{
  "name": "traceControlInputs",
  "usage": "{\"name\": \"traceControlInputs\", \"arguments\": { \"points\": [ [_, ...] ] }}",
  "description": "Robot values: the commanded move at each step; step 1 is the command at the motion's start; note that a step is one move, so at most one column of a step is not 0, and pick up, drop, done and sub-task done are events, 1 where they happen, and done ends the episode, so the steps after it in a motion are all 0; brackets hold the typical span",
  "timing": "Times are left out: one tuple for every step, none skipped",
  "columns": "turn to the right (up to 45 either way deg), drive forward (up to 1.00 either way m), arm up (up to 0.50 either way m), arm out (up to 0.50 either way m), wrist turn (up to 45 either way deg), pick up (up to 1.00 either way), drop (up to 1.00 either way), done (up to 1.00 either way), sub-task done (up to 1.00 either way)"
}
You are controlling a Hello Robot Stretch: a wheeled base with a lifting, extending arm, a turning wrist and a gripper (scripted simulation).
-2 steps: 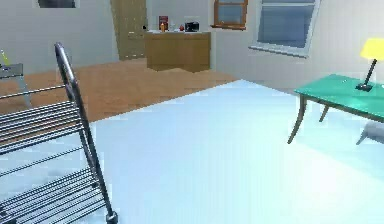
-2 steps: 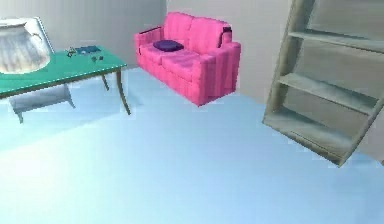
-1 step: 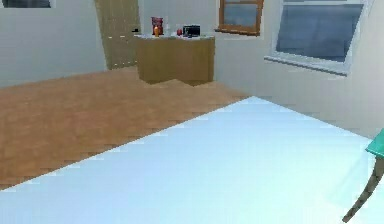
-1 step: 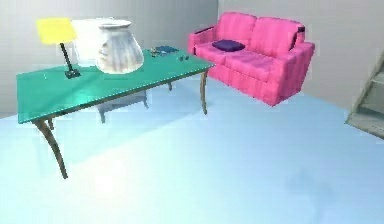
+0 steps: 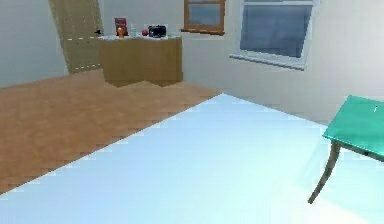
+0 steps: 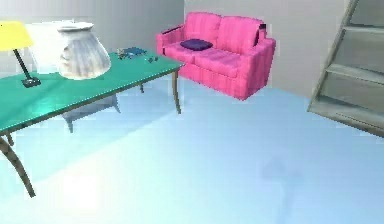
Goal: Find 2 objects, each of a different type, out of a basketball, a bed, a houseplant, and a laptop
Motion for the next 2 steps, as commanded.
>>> {"name": "traceControlInputs", "arguments": {
  "points": [
    [0.0, 0.25, 0.0, 0.0, 0.0, 0.0, 0.0, 0.0, 0.0],
    [-45.0, 0.0, 0.0, 0.0, 0.0, 0.0, 0.0, 0.0, 0.0]
  ]
}}
